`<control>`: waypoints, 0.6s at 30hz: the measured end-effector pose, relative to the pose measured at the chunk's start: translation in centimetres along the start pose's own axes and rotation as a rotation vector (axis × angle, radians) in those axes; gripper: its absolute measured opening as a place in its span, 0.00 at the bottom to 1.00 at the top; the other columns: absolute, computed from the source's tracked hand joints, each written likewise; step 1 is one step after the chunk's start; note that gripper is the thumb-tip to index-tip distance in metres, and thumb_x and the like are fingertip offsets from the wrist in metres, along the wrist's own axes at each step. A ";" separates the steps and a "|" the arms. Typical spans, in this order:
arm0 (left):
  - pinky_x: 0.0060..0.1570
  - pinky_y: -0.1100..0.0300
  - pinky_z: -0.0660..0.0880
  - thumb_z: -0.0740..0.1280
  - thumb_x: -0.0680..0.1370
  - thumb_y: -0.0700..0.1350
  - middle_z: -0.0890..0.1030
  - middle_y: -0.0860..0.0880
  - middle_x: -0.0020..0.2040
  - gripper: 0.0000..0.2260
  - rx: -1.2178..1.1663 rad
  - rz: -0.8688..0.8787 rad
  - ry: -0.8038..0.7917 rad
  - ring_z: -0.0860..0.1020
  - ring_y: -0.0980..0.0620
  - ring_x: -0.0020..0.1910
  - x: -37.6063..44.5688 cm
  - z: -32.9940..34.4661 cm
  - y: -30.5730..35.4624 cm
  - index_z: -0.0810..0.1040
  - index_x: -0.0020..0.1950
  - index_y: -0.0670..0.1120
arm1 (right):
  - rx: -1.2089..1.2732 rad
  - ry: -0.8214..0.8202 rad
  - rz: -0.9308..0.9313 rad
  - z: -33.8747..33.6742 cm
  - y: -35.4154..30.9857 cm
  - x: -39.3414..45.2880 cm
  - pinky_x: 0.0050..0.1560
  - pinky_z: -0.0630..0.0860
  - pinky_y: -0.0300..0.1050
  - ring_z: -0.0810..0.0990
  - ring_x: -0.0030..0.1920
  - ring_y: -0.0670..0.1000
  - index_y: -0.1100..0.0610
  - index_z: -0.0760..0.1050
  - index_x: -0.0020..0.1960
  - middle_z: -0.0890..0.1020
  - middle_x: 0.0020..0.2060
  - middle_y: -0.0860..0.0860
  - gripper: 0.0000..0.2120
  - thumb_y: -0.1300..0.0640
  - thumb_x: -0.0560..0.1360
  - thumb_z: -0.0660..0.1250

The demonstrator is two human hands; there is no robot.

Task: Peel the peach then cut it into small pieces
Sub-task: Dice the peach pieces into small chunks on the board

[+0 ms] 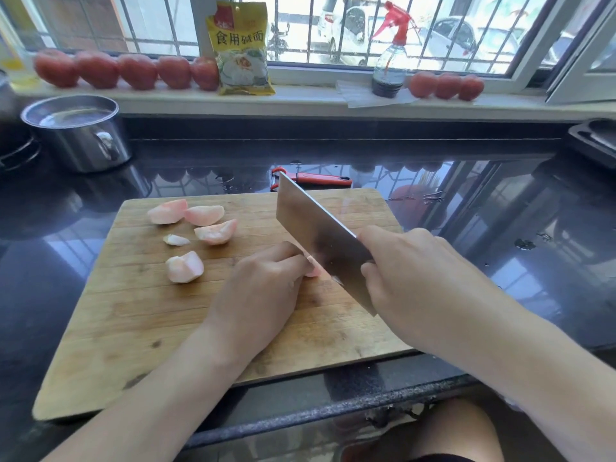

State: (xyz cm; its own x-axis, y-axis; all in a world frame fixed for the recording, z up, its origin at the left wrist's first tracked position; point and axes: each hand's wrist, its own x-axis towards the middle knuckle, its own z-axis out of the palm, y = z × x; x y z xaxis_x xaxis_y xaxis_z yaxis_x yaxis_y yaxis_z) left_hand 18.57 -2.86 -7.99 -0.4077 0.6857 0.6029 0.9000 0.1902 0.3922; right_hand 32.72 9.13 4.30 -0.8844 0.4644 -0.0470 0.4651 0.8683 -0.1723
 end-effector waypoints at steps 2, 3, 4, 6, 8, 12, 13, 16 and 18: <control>0.37 0.50 0.81 0.68 0.77 0.35 0.85 0.50 0.46 0.09 0.002 0.000 -0.002 0.84 0.45 0.41 0.0 0.0 0.0 0.86 0.46 0.46 | -0.007 -0.013 -0.007 0.0 0.1 0.0 0.30 0.63 0.44 0.68 0.37 0.46 0.47 0.62 0.46 0.71 0.39 0.48 0.07 0.56 0.81 0.57; 0.37 0.51 0.81 0.68 0.77 0.35 0.85 0.51 0.46 0.09 0.003 -0.003 -0.003 0.84 0.45 0.42 0.0 -0.1 0.0 0.86 0.46 0.46 | -0.009 -0.017 -0.009 0.0 0.1 0.0 0.30 0.64 0.44 0.69 0.37 0.46 0.47 0.62 0.47 0.71 0.39 0.48 0.07 0.56 0.81 0.57; 0.38 0.51 0.81 0.69 0.77 0.35 0.85 0.51 0.47 0.09 0.001 -0.006 -0.004 0.84 0.45 0.42 0.0 -0.1 0.0 0.86 0.46 0.46 | -0.010 -0.022 -0.010 0.0 0.1 -0.1 0.30 0.65 0.45 0.69 0.37 0.46 0.47 0.62 0.47 0.71 0.39 0.48 0.07 0.56 0.81 0.57; 0.39 0.51 0.81 0.70 0.77 0.34 0.85 0.51 0.47 0.09 -0.008 -0.017 -0.011 0.84 0.46 0.42 0.0 -0.1 -0.1 0.87 0.47 0.46 | 0.001 -0.037 -0.014 0.1 0.1 0.1 0.30 0.65 0.45 0.68 0.36 0.46 0.47 0.62 0.46 0.71 0.38 0.48 0.07 0.56 0.81 0.57; 0.39 0.52 0.81 0.72 0.77 0.34 0.85 0.52 0.47 0.09 -0.018 -0.023 -0.018 0.84 0.46 0.44 0.0 -0.1 -0.1 0.87 0.47 0.47 | 0.013 -0.052 -0.037 0.8 -0.2 0.9 0.33 0.68 0.47 0.69 0.36 0.49 0.46 0.62 0.47 0.70 0.37 0.48 0.07 0.56 0.81 0.58; 0.36 0.52 0.80 0.73 0.78 0.35 0.84 0.52 0.45 0.08 -0.015 -0.022 -0.017 0.84 0.47 0.42 0.1 -0.2 -0.1 0.87 0.46 0.47 | 0.072 -0.054 -0.047 1.4 -0.6 3.0 0.40 0.76 0.51 0.74 0.42 0.53 0.47 0.70 0.51 0.75 0.42 0.49 0.04 0.55 0.80 0.59; 0.36 0.51 0.80 0.73 0.78 0.35 0.84 0.52 0.45 0.08 -0.015 -0.023 -0.021 0.84 0.46 0.42 0.0 -0.2 -0.1 0.86 0.47 0.47 | 0.073 -0.057 -0.044 1.2 -0.6 3.2 0.42 0.77 0.52 0.76 0.43 0.53 0.48 0.71 0.53 0.76 0.44 0.50 0.04 0.55 0.81 0.59; 0.37 0.49 0.80 0.72 0.77 0.34 0.83 0.50 0.45 0.08 0.007 -0.036 -0.042 0.83 0.46 0.42 -0.1 -0.2 -0.2 0.85 0.47 0.47 | 0.090 -0.019 -0.031 0.4 0.3 2.4 0.35 0.71 0.49 0.74 0.39 0.52 0.50 0.69 0.49 0.74 0.41 0.49 0.03 0.54 0.81 0.58; 0.37 0.48 0.80 0.72 0.78 0.35 0.83 0.49 0.45 0.07 0.019 -0.043 -0.052 0.82 0.46 0.42 0.0 0.0 -0.3 0.85 0.46 0.46 | 0.084 0.013 -0.026 -0.1 0.8 1.4 0.30 0.65 0.46 0.71 0.35 0.47 0.49 0.63 0.43 0.70 0.38 0.46 0.08 0.54 0.81 0.58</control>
State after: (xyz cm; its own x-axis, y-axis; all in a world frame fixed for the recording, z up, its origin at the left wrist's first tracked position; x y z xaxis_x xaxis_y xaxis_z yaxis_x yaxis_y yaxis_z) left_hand 18.30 -2.96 -8.11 -0.4381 0.7119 0.5488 0.8848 0.2336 0.4032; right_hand 31.89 10.49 4.16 -0.8952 0.4449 -0.0284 0.4368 0.8627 -0.2548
